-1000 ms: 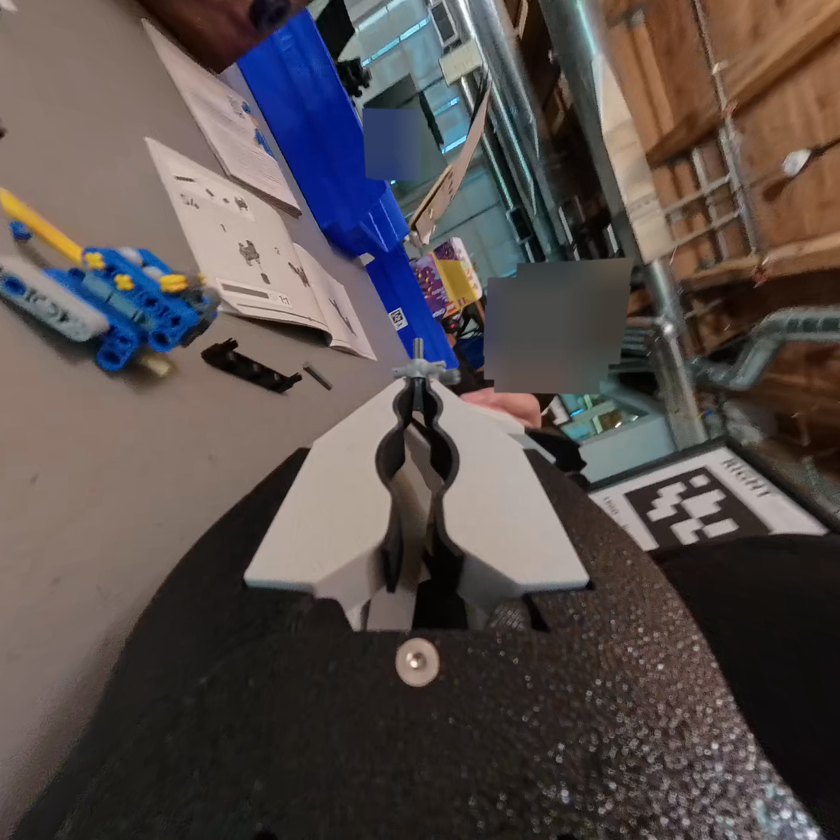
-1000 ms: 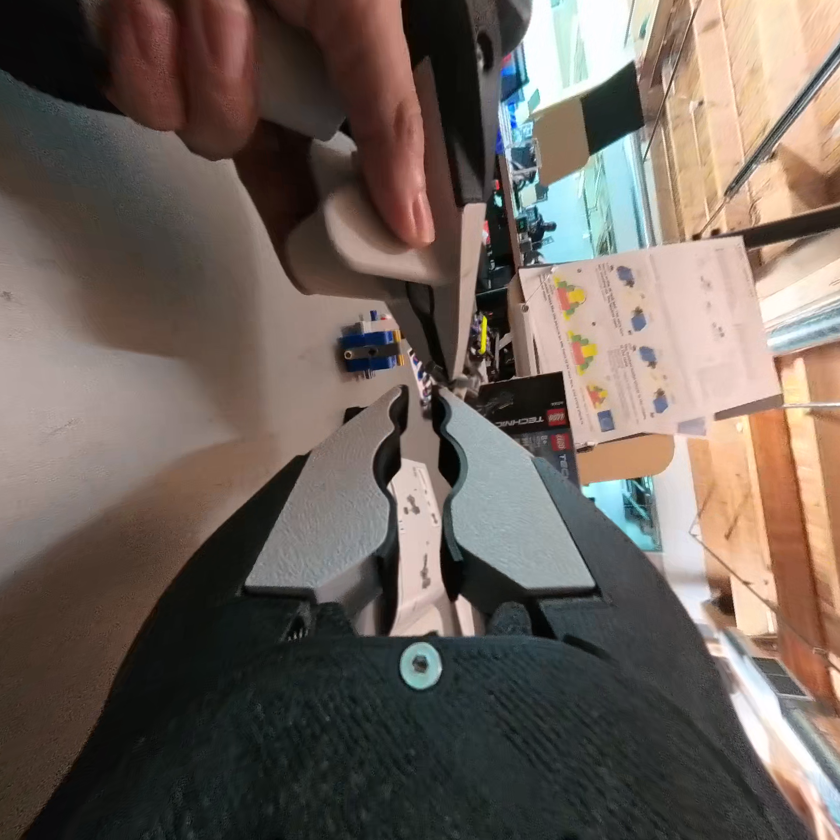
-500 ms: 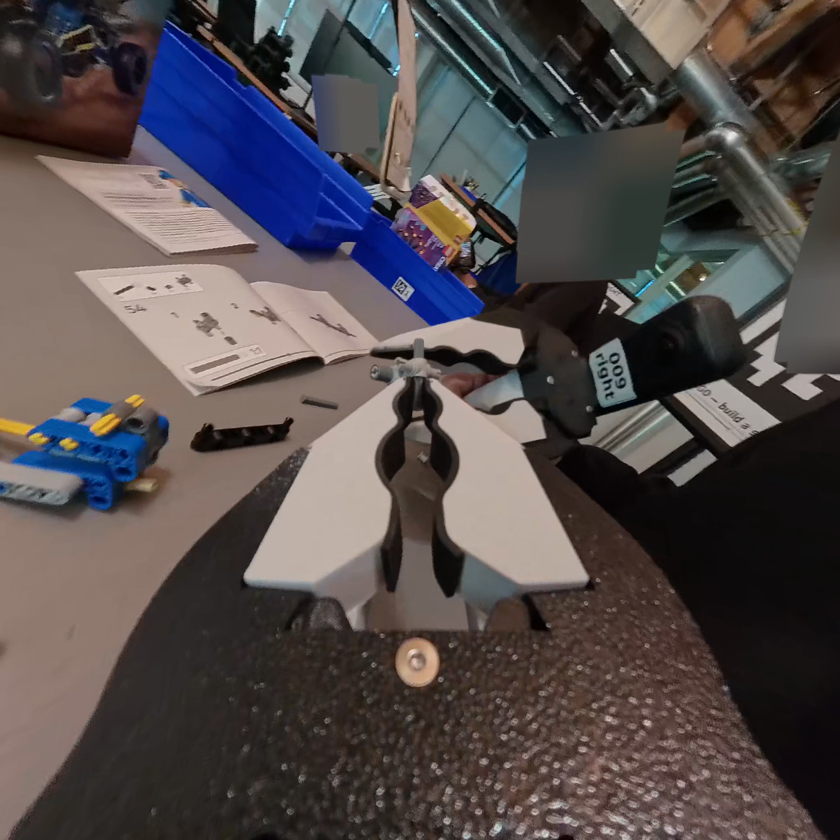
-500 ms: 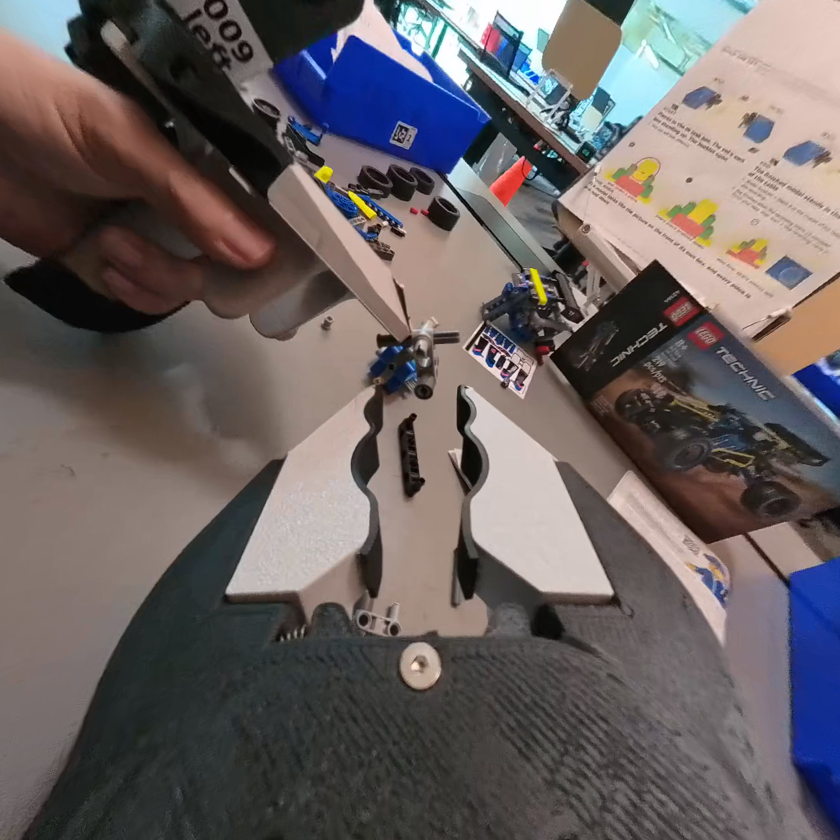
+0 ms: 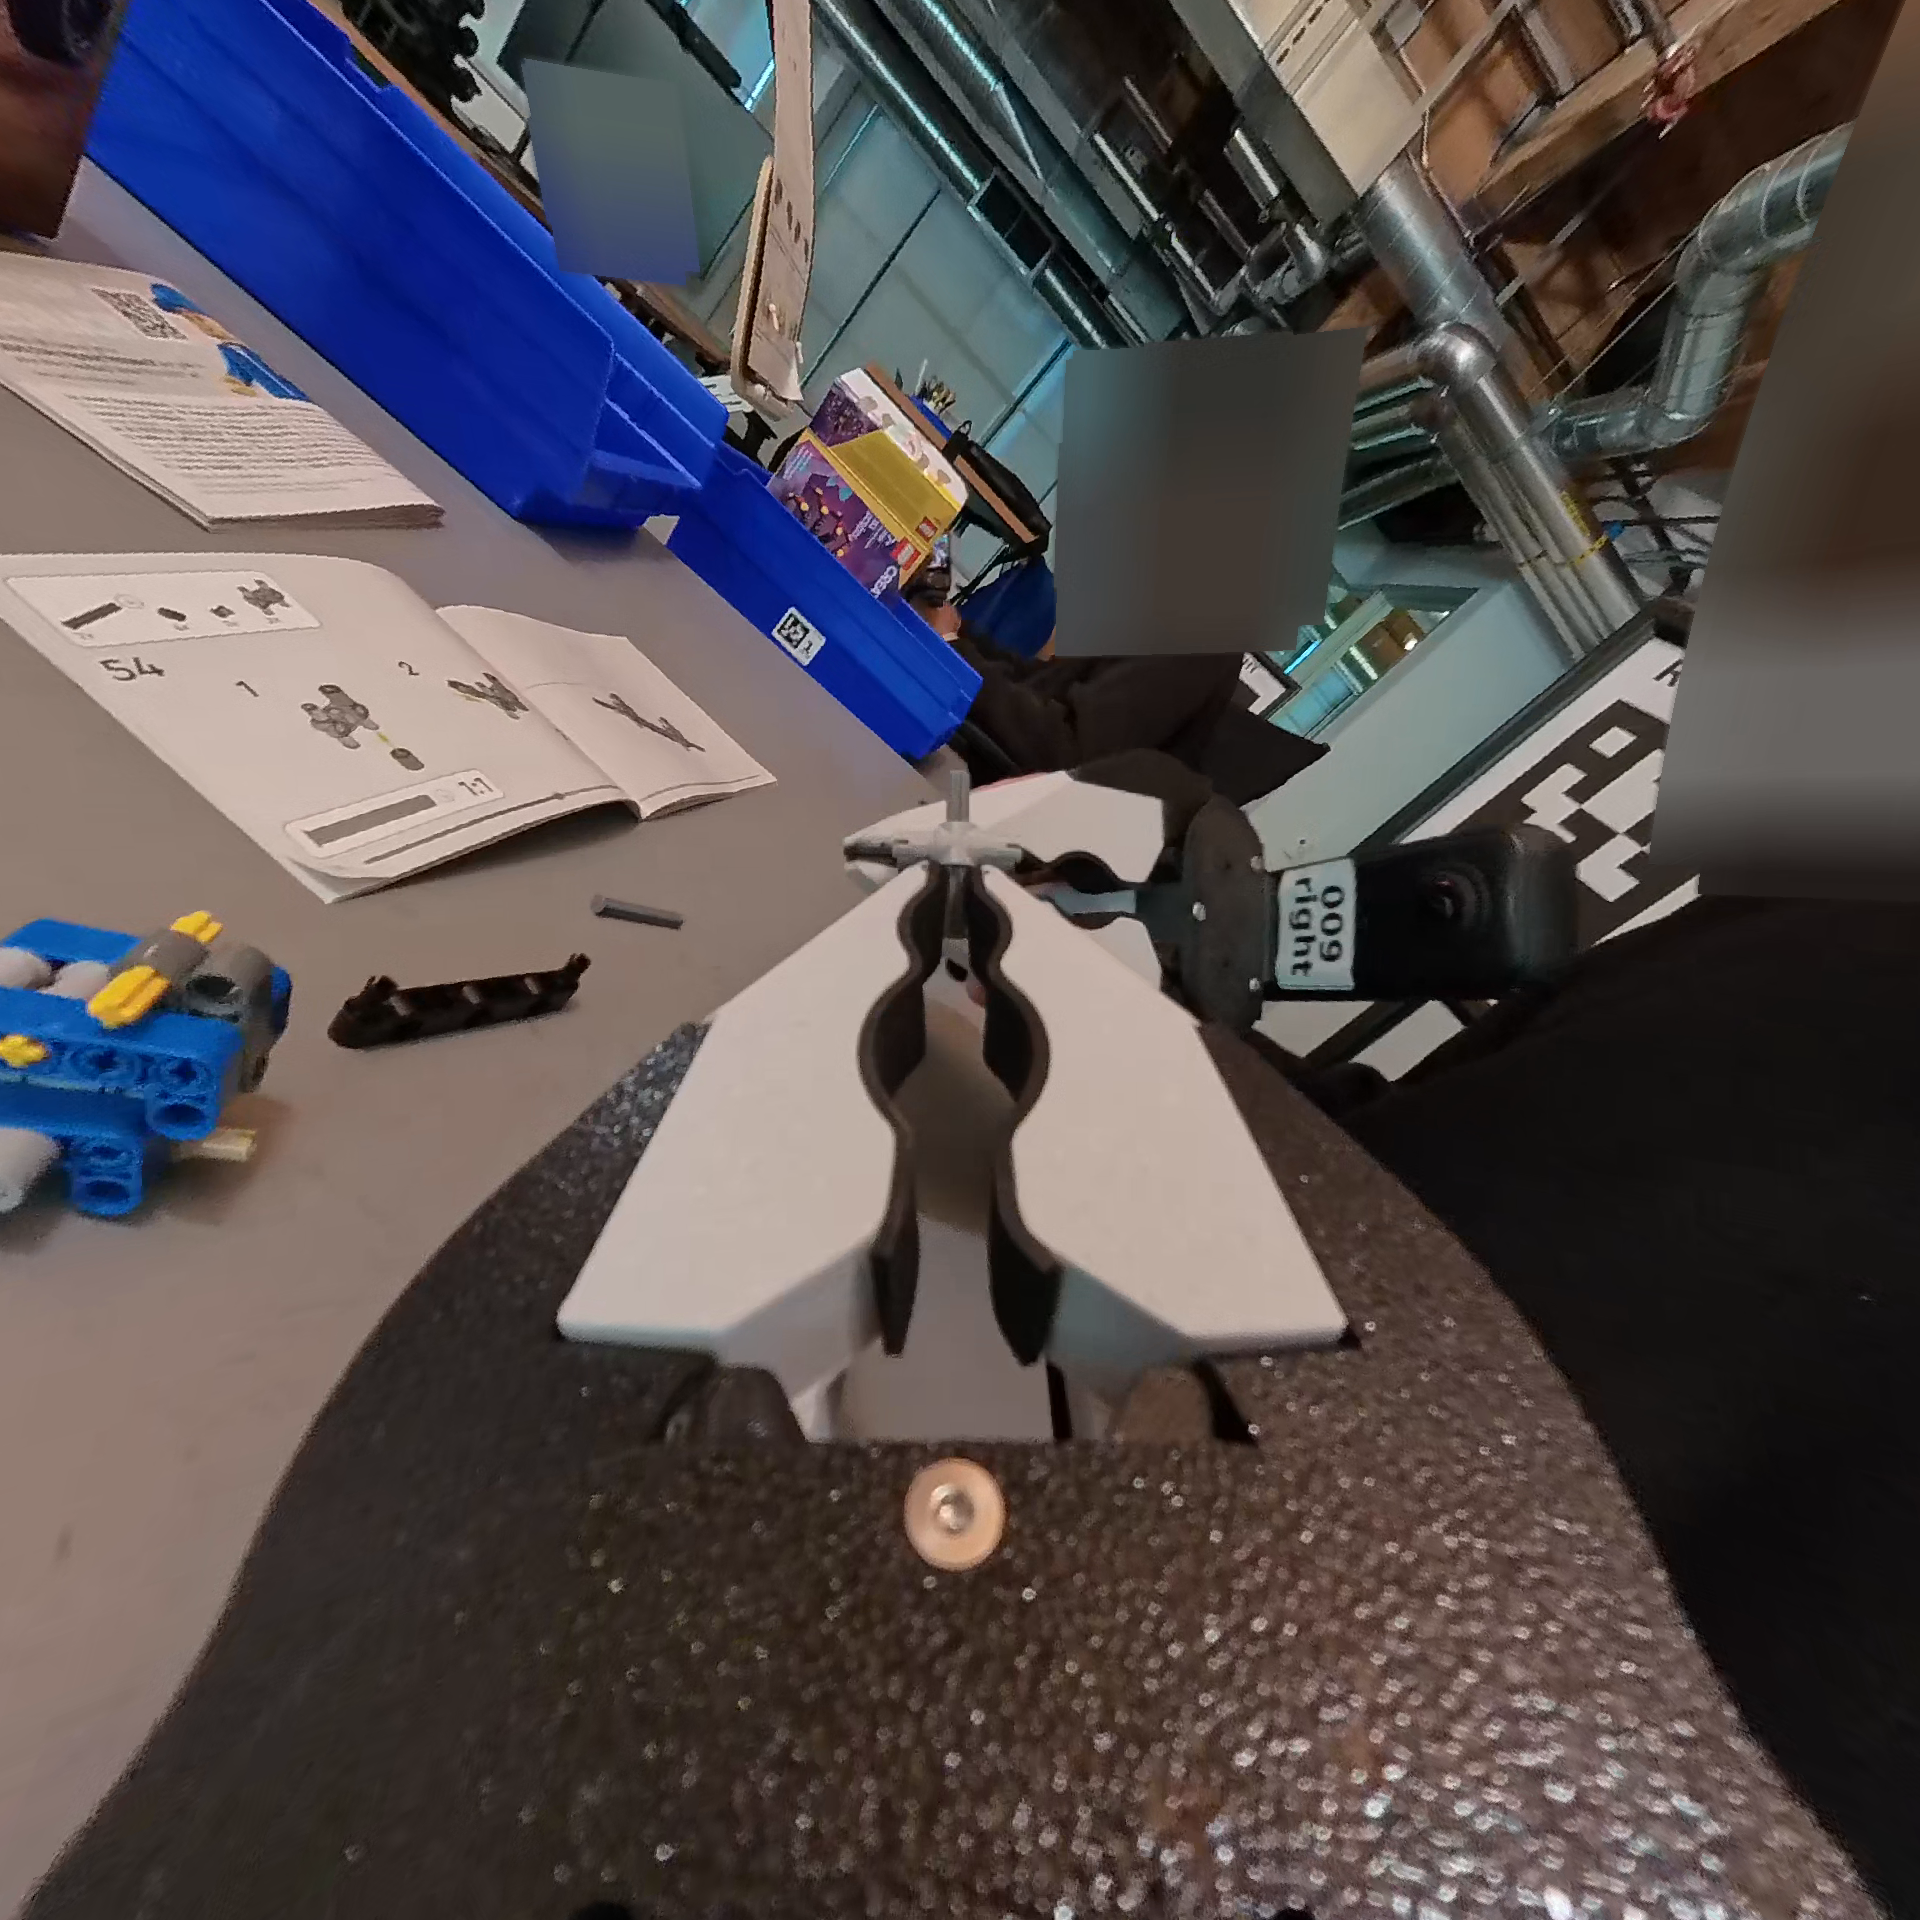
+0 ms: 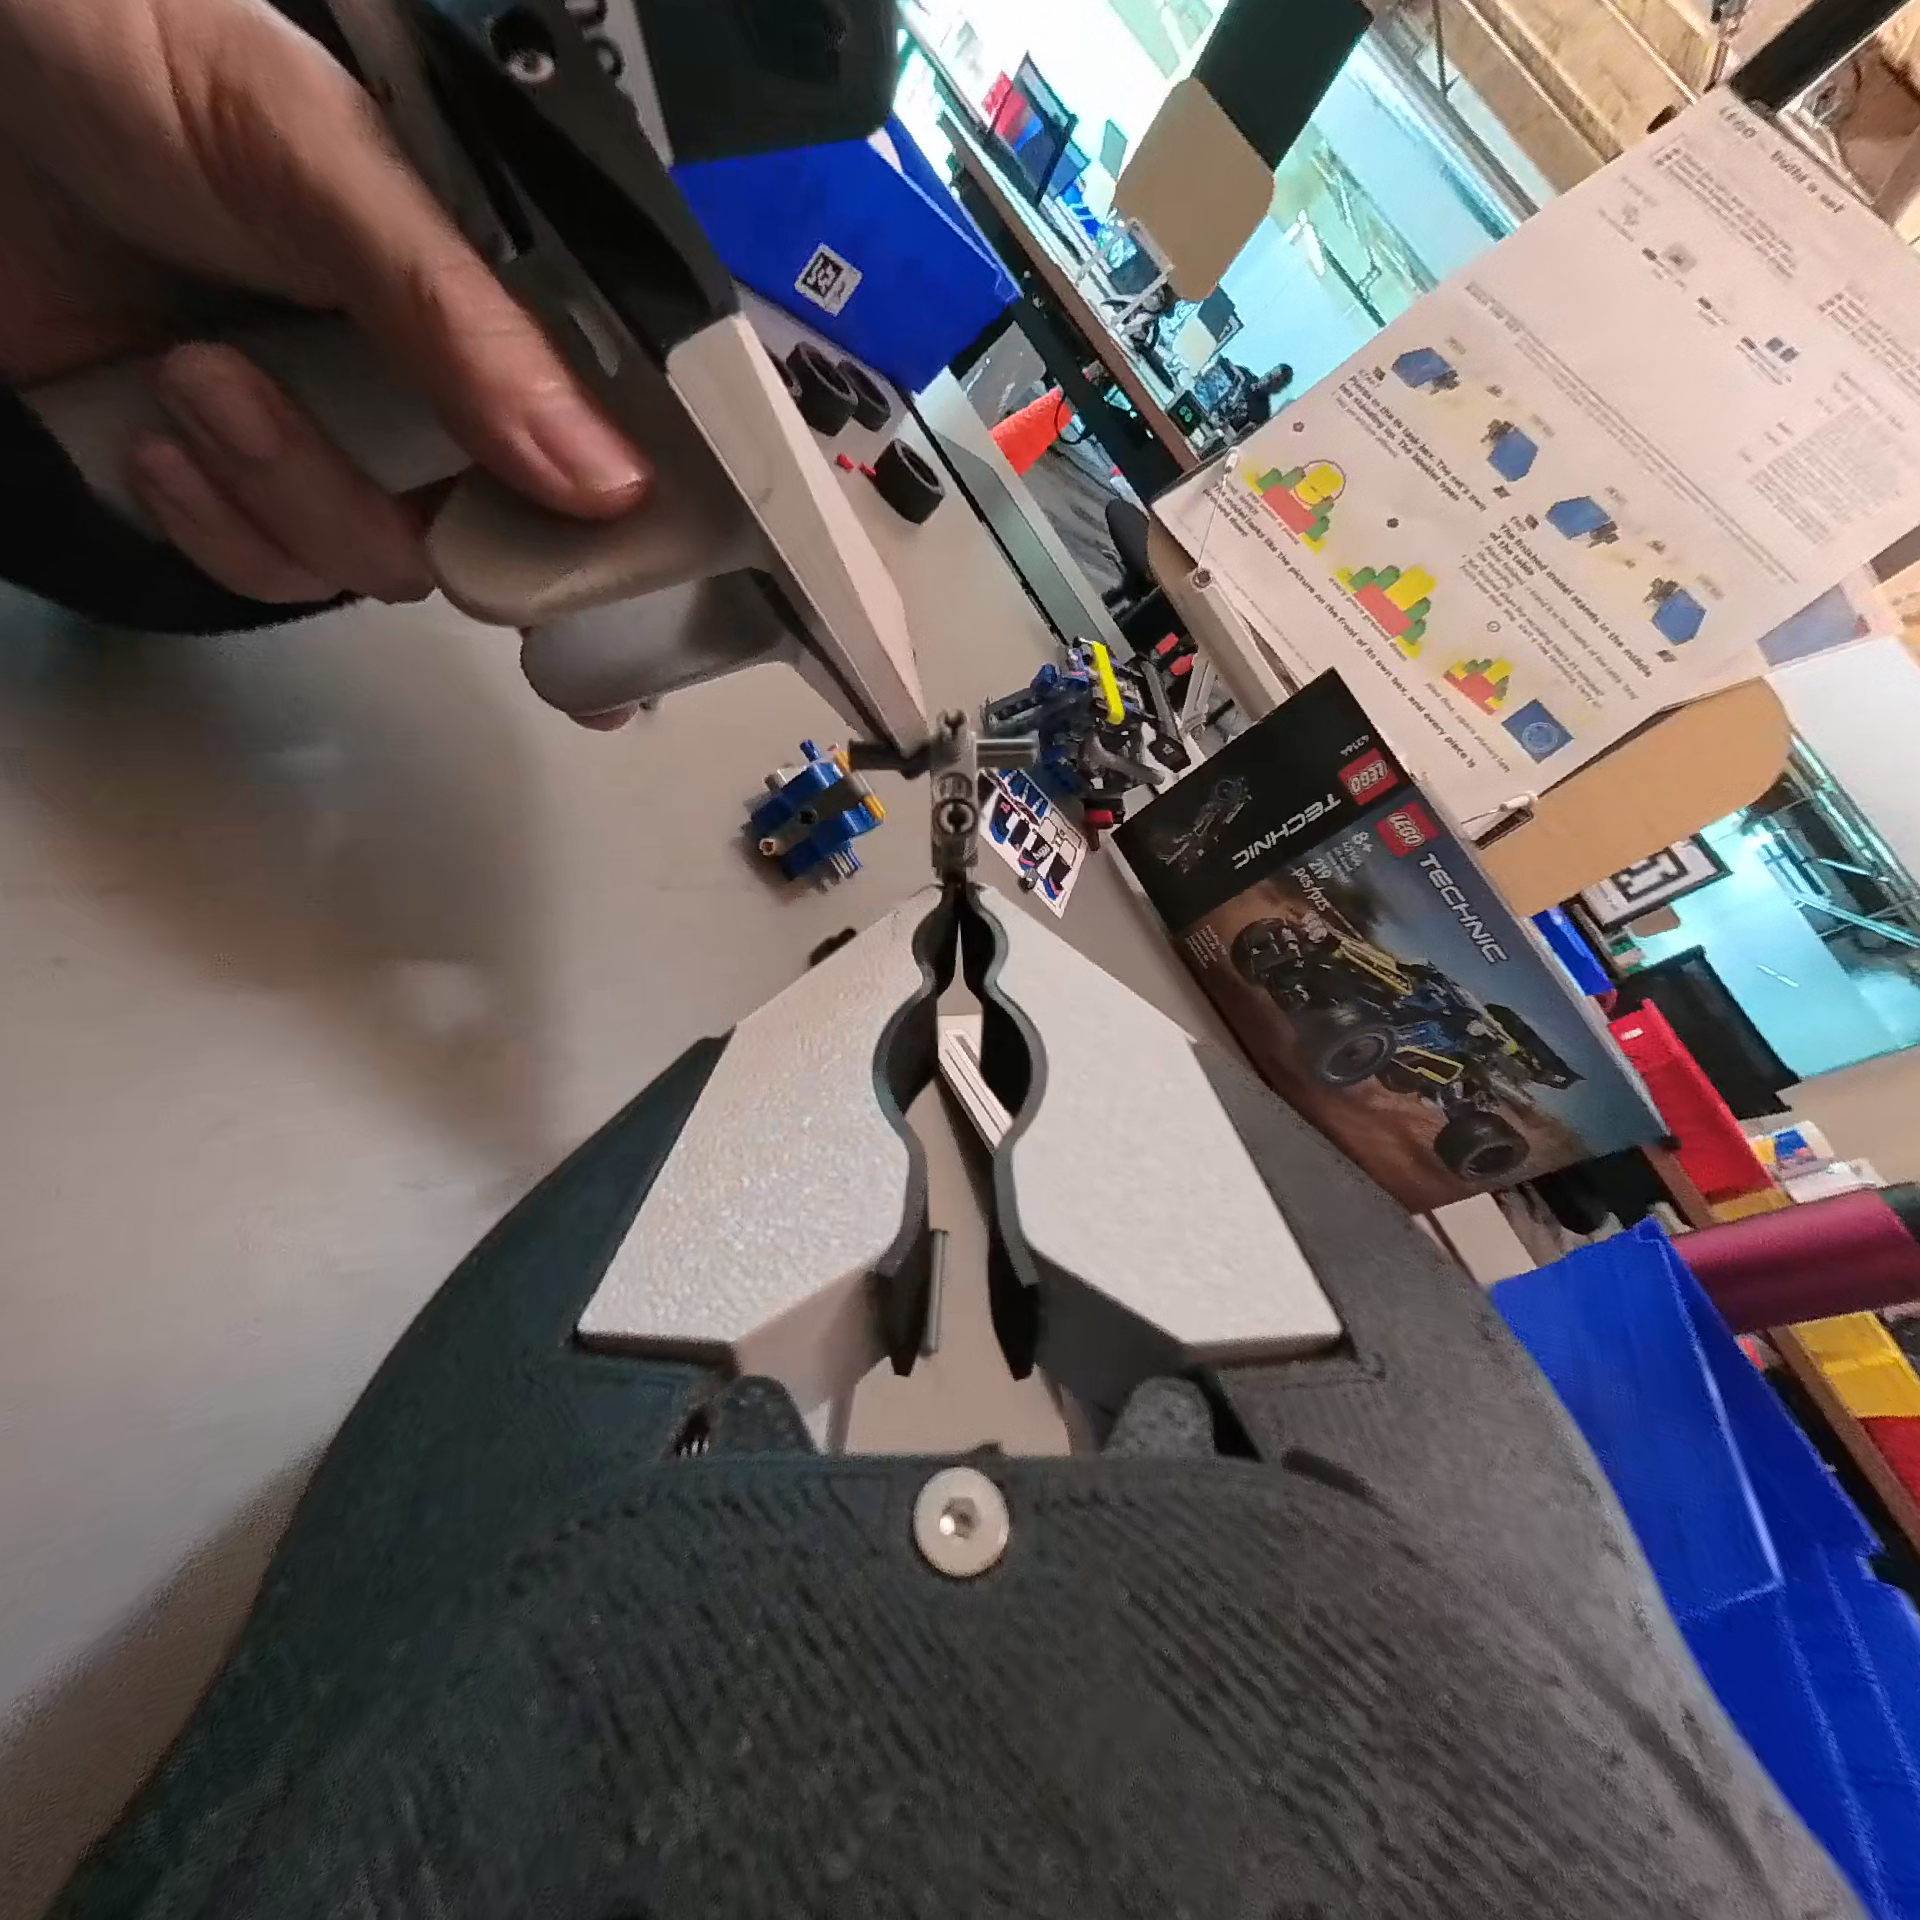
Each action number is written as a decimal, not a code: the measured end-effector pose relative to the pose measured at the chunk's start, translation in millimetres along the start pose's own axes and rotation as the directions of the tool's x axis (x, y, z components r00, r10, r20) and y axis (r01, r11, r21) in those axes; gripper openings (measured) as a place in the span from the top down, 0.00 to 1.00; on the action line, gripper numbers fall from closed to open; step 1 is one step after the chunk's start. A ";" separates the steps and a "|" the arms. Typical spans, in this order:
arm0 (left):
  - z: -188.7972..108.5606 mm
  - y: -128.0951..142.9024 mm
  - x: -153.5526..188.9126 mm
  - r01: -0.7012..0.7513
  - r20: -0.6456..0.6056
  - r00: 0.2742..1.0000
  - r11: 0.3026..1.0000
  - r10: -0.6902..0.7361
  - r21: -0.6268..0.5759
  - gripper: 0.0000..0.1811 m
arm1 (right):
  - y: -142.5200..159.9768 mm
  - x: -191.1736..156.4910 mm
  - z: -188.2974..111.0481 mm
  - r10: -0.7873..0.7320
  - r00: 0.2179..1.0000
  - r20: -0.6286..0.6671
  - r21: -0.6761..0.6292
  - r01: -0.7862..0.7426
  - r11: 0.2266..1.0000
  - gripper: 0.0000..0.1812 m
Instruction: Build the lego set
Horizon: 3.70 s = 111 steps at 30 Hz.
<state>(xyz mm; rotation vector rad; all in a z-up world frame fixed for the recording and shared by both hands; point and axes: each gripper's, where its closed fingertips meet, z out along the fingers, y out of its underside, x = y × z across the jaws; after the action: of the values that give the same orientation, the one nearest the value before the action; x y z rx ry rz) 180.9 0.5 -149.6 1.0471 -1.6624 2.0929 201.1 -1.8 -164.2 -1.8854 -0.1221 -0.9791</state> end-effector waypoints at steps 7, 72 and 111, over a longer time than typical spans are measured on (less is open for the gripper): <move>4.0 7.8 -3.4 -0.059 0.016 0.998 0.995 0.061 -0.075 0.99 | 5.8 -8.1 -0.4 -0.027 0.999 0.017 -0.045 0.028 0.999 0.90; -9.0 65.8 -78.5 -0.732 -0.909 -0.048 -0.633 0.415 -0.250 0.84 | 91.8 8.9 -18.7 -0.273 0.958 0.091 -0.536 0.278 0.797 0.97; 38.0 7.3 -24.3 -0.189 0.189 0.951 0.945 0.243 -0.265 1.00 | 38.9 20.9 -0.5 0.122 0.983 -0.137 -0.201 -0.148 0.968 0.97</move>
<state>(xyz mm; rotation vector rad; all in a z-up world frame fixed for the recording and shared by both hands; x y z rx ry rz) 207.5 -31.6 -168.4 1.0887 -2.1709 1.8837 233.1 -29.1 -177.8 -1.9890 0.1890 -1.0448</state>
